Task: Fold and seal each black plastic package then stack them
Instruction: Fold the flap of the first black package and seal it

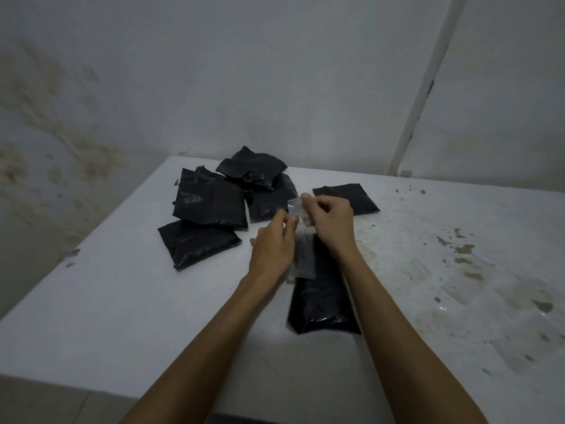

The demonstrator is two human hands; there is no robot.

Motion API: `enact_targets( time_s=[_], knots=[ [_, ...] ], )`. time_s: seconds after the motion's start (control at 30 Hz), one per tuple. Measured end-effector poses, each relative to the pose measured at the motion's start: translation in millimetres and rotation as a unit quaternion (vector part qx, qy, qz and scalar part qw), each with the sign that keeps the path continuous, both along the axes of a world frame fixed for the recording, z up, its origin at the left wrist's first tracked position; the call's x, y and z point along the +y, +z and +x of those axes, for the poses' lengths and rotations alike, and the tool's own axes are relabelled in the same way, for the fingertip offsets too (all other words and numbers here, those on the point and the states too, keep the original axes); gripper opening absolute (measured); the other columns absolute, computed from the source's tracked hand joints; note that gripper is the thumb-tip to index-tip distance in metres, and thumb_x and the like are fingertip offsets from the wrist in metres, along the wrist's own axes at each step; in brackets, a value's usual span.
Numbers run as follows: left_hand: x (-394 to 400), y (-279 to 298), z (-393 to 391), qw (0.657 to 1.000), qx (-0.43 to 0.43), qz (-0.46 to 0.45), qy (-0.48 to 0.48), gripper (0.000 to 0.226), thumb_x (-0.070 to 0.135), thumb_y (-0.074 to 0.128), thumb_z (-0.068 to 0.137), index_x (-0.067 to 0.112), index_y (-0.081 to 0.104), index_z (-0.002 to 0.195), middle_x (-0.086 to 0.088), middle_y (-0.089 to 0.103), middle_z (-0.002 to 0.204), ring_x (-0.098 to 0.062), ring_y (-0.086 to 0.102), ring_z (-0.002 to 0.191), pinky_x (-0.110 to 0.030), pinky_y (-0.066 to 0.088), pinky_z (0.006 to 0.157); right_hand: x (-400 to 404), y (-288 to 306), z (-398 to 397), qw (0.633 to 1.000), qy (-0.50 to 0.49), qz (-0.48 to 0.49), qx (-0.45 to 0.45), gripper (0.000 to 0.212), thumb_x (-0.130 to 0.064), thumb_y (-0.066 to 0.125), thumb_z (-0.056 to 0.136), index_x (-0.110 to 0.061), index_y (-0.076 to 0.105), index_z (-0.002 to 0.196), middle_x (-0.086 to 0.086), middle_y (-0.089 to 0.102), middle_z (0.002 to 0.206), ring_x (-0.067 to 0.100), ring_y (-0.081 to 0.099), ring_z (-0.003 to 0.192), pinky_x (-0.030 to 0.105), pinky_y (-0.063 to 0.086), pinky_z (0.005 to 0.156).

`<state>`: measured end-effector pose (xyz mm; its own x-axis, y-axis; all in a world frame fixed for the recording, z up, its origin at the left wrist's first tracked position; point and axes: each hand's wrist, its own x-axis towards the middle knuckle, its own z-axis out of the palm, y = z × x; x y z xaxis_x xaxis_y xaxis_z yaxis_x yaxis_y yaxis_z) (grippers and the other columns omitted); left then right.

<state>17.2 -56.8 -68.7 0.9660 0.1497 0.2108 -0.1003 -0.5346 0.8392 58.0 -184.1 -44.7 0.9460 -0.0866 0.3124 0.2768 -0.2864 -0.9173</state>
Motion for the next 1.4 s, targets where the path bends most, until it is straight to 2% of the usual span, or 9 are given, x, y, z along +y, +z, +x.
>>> enact_targets(
  time_s=[0.1,0.2,0.33,0.57,0.8,0.97,1.07,1.27,1.4],
  knots=[
    [-1,0,0,1.000,0.002,-0.006,-0.001,0.032,0.053,0.033,0.107,0.037,0.043,0.081,0.005,0.059,0.065,-0.021,0.057,0.071,-0.071,0.047,0.092,-3,1,-1,0.998,0.046,0.030,0.033,0.027,-0.036,0.074,0.093,-0.010,0.078,0.086,0.003,0.074,0.074,0.015,0.070,0.071,0.030,0.060,0.072],
    [-1,0,-1,1.000,0.005,-0.009,-0.002,0.028,0.050,0.032,0.109,0.039,0.047,0.088,0.007,0.062,0.068,-0.024,0.062,0.077,-0.071,0.046,0.094,-6,-2,-2,0.993,0.081,0.067,0.057,0.018,-0.023,0.084,0.085,-0.010,0.078,0.096,0.008,0.077,0.086,0.027,0.074,0.084,0.039,0.063,0.081],
    [-2,0,-3,1.000,0.011,-0.008,-0.004,0.031,0.057,0.027,0.107,0.039,0.049,0.095,0.005,0.064,0.071,-0.026,0.066,0.083,-0.070,0.047,0.096,-5,1,-2,0.990,0.106,0.084,0.043,0.019,-0.013,0.082,0.086,-0.003,0.077,0.101,0.009,0.076,0.086,0.016,0.073,0.079,0.032,0.061,0.078],
    [-2,1,-3,1.000,0.007,-0.007,-0.002,0.036,0.062,0.025,0.101,0.037,0.050,0.096,0.005,0.069,0.084,-0.026,0.067,0.091,-0.064,0.049,0.096,-16,3,-2,0.986,0.153,0.043,0.052,0.026,0.005,0.072,0.086,-0.004,0.074,0.110,0.017,0.073,0.102,0.018,0.071,0.088,0.033,0.062,0.083],
    [-4,4,-5,1.000,0.011,-0.003,0.000,0.034,0.062,0.026,0.102,0.038,0.045,0.087,0.005,0.064,0.078,-0.031,0.064,0.091,-0.069,0.046,0.096,-1,-1,6,0.994,0.068,0.049,0.066,0.007,-0.007,0.071,0.091,-0.006,0.077,0.087,0.013,0.074,0.082,0.013,0.066,0.071,0.025,0.055,0.067],
    [-4,6,-7,1.000,0.010,-0.004,-0.003,0.043,0.069,0.022,0.096,0.034,0.044,0.085,0.005,0.063,0.072,-0.029,0.064,0.084,-0.067,0.047,0.093,5,-6,9,0.995,0.039,0.063,0.074,0.026,-0.023,0.068,0.097,-0.003,0.073,0.080,0.018,0.069,0.078,0.015,0.060,0.069,0.035,0.053,0.071],
    [-4,7,-8,1.000,0.027,-0.011,-0.003,0.038,0.064,0.023,0.099,0.035,0.046,0.088,0.004,0.065,0.072,-0.028,0.065,0.085,-0.067,0.046,0.097,8,-7,9,0.997,0.016,0.058,0.055,0.043,-0.034,0.064,0.100,0.000,0.065,0.075,0.011,0.059,0.065,0.015,0.055,0.064,0.038,0.050,0.069],
    [-3,13,-14,0.997,0.064,-0.045,-0.020,0.027,0.042,0.023,0.107,0.042,0.049,0.115,0.010,0.073,0.086,-0.021,0.064,0.094,-0.058,0.040,0.107,6,3,4,0.993,-0.074,0.097,-0.009,0.042,-0.036,0.054,0.105,-0.018,0.056,0.068,0.009,0.054,0.062,0.021,0.053,0.061,0.045,0.051,0.064],
    [5,13,-17,0.992,0.084,-0.040,-0.083,0.030,0.033,0.029,0.102,0.043,0.046,0.124,0.012,0.077,0.105,-0.014,0.068,0.097,-0.046,0.051,0.095,-8,20,-13,0.983,-0.072,0.170,0.014,0.039,-0.035,0.047,0.109,-0.016,0.057,0.076,0.001,0.046,0.059,0.012,0.046,0.051,0.031,0.041,0.049]
  ],
)
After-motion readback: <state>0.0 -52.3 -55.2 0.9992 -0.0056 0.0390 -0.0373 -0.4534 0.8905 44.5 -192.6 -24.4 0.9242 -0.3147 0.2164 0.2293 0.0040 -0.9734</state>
